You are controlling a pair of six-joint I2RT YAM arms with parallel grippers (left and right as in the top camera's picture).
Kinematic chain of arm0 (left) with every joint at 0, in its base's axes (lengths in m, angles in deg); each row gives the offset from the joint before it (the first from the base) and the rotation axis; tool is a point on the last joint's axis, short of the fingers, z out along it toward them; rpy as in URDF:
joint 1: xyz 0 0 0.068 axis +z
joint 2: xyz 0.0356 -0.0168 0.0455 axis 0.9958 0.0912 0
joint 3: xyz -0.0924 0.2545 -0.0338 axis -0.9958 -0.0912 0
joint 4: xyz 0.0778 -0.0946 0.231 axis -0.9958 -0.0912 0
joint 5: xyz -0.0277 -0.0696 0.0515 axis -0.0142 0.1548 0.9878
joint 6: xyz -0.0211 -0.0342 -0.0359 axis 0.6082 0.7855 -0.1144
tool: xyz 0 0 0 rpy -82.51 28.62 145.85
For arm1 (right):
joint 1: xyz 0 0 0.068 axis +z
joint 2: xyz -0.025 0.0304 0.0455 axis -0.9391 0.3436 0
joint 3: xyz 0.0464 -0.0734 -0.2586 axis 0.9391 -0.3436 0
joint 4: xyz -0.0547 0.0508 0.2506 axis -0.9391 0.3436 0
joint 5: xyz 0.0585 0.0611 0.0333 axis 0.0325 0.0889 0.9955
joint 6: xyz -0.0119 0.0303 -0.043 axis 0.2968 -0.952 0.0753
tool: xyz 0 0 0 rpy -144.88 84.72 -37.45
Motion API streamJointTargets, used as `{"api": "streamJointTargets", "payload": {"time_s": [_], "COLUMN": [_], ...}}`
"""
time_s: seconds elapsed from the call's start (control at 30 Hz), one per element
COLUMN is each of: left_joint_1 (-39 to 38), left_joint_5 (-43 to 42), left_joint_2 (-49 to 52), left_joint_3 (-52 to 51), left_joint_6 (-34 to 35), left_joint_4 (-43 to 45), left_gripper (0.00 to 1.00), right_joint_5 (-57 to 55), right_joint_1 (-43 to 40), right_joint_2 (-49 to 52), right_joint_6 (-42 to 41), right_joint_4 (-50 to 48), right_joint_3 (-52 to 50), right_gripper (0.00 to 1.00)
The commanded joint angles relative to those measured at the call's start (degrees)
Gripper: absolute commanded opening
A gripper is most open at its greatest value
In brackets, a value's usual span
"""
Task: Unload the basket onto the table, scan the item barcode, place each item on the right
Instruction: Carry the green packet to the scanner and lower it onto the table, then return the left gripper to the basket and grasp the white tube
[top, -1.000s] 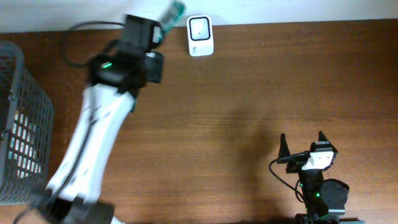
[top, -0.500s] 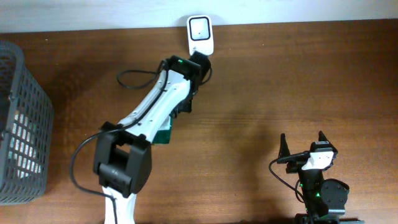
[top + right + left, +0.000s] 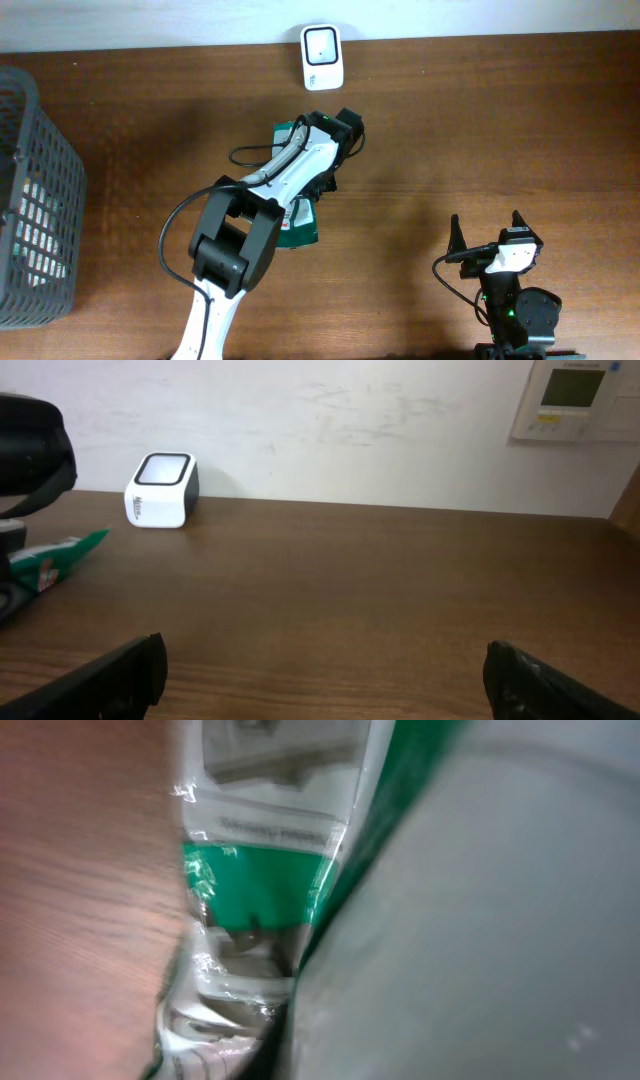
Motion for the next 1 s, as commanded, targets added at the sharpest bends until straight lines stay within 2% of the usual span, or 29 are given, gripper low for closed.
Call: {"api": "streamJointTargets", "payload": {"time_s": [0.0, 0.13, 0.27, 0.33, 0.37, 0.47, 0.6, 0.77, 0.87, 0.97], "left_joint_1": [-0.1, -0.3, -0.2, -0.2, -0.2, -0.2, -0.2, 2.6, 6.9, 13.0], "left_joint_5": [-6.5, -8.8, -9.6, -11.8, -12.9, -16.0, -19.8, -19.9, -19.4, -15.0], "left_joint_2": [0.8, 0.8, 0.7, 0.5, 0.2, -1.5, -5.0, -12.7, -19.6, -27.1], "left_joint_3": [0.3, 0.3, 0.3, 1.3, 2.1, 5.0, 9.3, 13.4, 14.4, 14.4], "left_joint_6": [1.2, 1.2, 0.0, -3.9, -5.7, -10.1, -17.0, -20.3, -22.4, -22.4], "left_joint_4": [2.5, 3.6, 3.5, 3.7, 3.7, 3.7, 3.7, 3.7, 3.6, 3.2], "left_gripper": [0.49, 0.64, 0.75, 0.82, 0.82, 1.00, 0.99, 0.98, 0.84, 0.61], "right_joint_5": [0.7, 0.7, 0.7, 0.7, 0.7, 0.7, 0.7, 0.7, 0.7, 0.7], "right_joint_1": [-0.3, -0.3, -0.3, -0.3, -0.3, -0.3, -0.3, -0.3, -0.3, -0.3], "right_joint_2": [-0.1, -0.1, -0.1, -0.1, -0.1, -0.1, -0.1, -0.1, -0.1, -0.1], "right_joint_6": [0.4, 0.4, 0.4, 0.4, 0.4, 0.4, 0.4, 0.4, 0.4, 0.4], "right_joint_4": [0.0, 0.0, 0.0, 0.0, 0.0, 0.0, 0.0, 0.0, 0.0, 0.0], "right_joint_3": [-0.5, -0.5, -0.5, -0.5, -0.5, -0.5, -0.5, -0.5, -0.5, -0.5], "right_gripper": [0.98, 0.98, 0.98, 0.98, 0.98, 0.98, 0.98, 0.98, 0.98, 0.98]}}
